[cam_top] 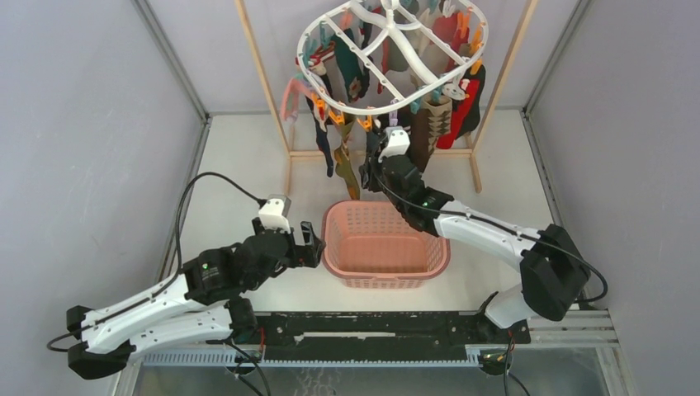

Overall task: Remove the socks clipped to the hanger
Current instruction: Remove the sock from the hanger.

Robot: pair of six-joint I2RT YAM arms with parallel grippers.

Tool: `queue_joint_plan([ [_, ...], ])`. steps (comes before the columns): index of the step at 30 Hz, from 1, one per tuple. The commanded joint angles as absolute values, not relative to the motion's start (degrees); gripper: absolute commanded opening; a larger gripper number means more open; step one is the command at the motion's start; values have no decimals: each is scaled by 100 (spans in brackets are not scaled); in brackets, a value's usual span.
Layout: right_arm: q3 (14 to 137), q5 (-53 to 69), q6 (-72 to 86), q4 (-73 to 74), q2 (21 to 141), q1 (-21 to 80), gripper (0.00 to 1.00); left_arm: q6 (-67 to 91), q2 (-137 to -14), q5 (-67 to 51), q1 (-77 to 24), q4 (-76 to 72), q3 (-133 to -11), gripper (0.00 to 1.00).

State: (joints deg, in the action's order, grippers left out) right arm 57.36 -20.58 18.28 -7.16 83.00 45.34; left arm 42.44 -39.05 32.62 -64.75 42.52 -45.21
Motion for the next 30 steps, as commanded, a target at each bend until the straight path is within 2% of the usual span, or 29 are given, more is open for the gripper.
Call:
queue_joint_plan([
  [1,6223,-2157,1821,-1010,8586,4445,46,4139,-3770,3281,-6498,4077,-4597,100],
  [2,6283,-2107,1820,-980,8647,4425,42,4145,-3764,3279,-6495,4080,-4589,100],
  [4,6367,-2035,1839,-860,8695,4421,24,4148,-3757,3262,-6508,4091,-4594,100],
  [5,6363,-2021,1870,-795,8655,4436,18,4148,-3752,3261,-6503,4095,-4604,100],
  [8,6188,-2014,1900,-756,8359,4518,6,4130,-3743,3235,-6496,4051,-4639,100],
  [14,5999,-1919,2038,-288,7537,4686,4,3917,-3965,3137,-6500,3870,-5009,100],
  [21,6011,-1272,2447,481,6603,4826,3,3663,-4390,3002,-6512,3420,-5302,100],
  [30,6019,-380,2960,1100,6057,4842,1,3445,-4424,2911,-6653,2482,-5162,100],
])
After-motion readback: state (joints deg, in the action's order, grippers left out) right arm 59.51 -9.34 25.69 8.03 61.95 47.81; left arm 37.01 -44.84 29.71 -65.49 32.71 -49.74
